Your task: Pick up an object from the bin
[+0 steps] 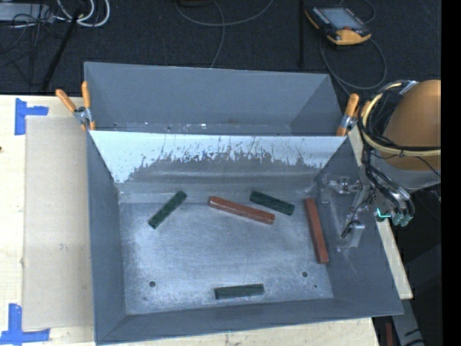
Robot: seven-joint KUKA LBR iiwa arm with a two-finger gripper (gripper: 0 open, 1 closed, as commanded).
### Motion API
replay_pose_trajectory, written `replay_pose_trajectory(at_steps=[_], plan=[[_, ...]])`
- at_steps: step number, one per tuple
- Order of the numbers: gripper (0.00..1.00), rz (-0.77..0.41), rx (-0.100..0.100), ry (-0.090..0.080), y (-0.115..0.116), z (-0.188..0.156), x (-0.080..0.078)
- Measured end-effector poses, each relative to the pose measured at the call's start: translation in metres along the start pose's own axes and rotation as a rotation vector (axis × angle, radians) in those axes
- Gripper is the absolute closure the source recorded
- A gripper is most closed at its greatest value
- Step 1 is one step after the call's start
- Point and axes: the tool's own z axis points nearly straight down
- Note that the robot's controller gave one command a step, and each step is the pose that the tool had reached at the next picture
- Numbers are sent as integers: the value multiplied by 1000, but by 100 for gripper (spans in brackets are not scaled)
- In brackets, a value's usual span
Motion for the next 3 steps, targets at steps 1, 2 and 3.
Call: replay_pose_trajectory(at_steps=[1,2,3], plan=[[0,-64,-3,-2,51,80,-33],[0,-136,0,-10,103,126,-65],[100,-135,2,-12,101,123,-65]])
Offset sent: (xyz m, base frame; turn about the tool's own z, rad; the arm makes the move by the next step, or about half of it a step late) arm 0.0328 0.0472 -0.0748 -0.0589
